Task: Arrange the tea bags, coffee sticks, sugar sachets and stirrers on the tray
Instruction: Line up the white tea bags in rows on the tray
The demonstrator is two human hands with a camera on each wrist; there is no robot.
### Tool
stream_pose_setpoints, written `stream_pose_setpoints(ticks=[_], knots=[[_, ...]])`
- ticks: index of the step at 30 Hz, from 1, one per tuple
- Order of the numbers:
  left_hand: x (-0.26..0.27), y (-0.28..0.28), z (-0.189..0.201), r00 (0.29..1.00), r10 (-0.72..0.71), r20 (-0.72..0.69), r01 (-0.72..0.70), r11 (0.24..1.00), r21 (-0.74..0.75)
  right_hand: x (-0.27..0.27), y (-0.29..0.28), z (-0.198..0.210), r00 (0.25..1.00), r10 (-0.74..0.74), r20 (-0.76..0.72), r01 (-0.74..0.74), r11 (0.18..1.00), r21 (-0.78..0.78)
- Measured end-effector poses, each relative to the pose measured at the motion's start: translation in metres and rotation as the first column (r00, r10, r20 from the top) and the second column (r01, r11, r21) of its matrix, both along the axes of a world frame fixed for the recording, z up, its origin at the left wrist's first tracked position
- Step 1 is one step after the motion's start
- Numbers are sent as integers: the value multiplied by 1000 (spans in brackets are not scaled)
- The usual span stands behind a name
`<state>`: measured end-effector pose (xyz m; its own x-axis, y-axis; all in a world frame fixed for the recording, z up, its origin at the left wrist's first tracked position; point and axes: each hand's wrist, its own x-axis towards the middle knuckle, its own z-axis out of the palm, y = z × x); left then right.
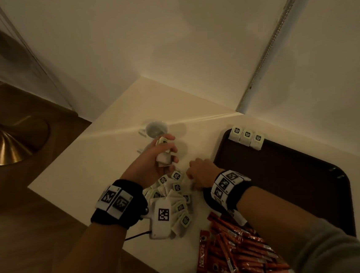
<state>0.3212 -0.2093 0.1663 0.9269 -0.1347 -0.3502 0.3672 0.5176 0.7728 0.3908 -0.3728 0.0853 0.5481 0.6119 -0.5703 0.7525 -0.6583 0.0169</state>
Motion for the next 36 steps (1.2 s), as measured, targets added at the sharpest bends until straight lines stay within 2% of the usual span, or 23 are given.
stream_pose_setpoints(ticks=[2,4,7,9,10,13,17,19,22,24,28,31,33,36], knots=[[2,1,1,999,28,-28,-28,1000,5,3,1,5,999,-23,-48,24,1000,20],[2,1,-2,998,55,-12,-52,979,196,8,-2,19,982,-107,-157,129,982,139],[0,-2,-10,998,46,39,-60,871,487,14,-6,54,878,-223,-424,386,852,352],[0,-9,-12,998,24,60,-52,850,525,16,-9,83,807,-186,-561,479,762,436],[1,-14,-13,998,10,69,-44,856,516,16,-11,96,794,-162,-587,489,743,457],[1,-29,-8,991,20,132,-79,888,454,17,-15,127,830,-133,-542,472,686,554],[3,-44,2,978,149,145,-184,946,266,20,-29,148,786,-214,-581,608,444,659],[6,-50,6,971,198,134,-222,954,201,20,-36,156,807,-270,-525,591,382,711],[11,-57,15,966,201,165,-226,962,151,19,-46,169,884,-322,-337,449,392,803],[14,-61,21,960,218,176,-240,964,111,17,-51,180,905,-338,-259,383,378,843],[18,-72,31,954,234,187,-249,966,66,9,-54,202,929,-317,-191,297,327,897],[18,-77,36,954,210,214,-224,974,45,6,-54,213,907,-323,-269,372,316,873],[18,-81,39,953,200,230,-204,979,-3,6,-57,216,926,-330,-184,304,358,883],[19,-85,44,958,188,215,-168,980,-105,6,-61,217,932,-347,-103,231,350,908]])
